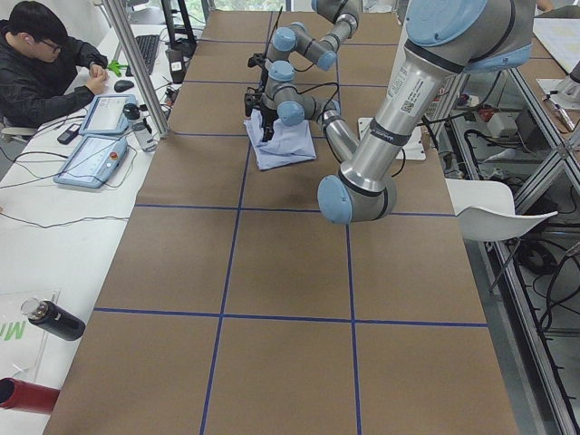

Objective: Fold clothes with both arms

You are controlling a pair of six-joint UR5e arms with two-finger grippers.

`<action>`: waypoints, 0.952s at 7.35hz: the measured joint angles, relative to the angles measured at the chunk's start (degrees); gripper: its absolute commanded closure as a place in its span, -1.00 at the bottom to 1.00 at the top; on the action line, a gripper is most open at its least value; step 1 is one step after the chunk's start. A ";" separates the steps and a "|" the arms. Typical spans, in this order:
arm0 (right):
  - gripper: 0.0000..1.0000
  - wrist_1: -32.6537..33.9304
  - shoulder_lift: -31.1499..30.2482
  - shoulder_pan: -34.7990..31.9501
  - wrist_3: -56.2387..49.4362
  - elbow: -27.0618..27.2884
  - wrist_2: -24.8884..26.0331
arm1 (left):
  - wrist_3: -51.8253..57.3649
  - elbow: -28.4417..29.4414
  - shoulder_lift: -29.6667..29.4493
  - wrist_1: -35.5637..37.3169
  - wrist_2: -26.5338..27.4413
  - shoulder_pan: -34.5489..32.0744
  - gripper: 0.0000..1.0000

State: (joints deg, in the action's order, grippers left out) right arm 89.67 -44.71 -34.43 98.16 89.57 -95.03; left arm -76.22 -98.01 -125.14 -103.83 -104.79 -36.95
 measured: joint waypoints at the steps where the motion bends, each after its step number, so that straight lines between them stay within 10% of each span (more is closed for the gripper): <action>1: -1.00 0.18 0.96 -1.24 -0.76 0.05 -3.52 | 2.88 -3.30 2.13 0.12 -2.31 -0.82 -1.00; 7: -1.00 0.33 6.66 9.02 -7.13 -7.33 5.31 | 24.57 -11.54 12.15 0.38 -15.31 -9.67 -1.00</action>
State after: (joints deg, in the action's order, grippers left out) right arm 90.00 -38.05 -25.40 91.03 82.24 -89.72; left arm -51.65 -109.55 -112.99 -103.46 -120.10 -46.62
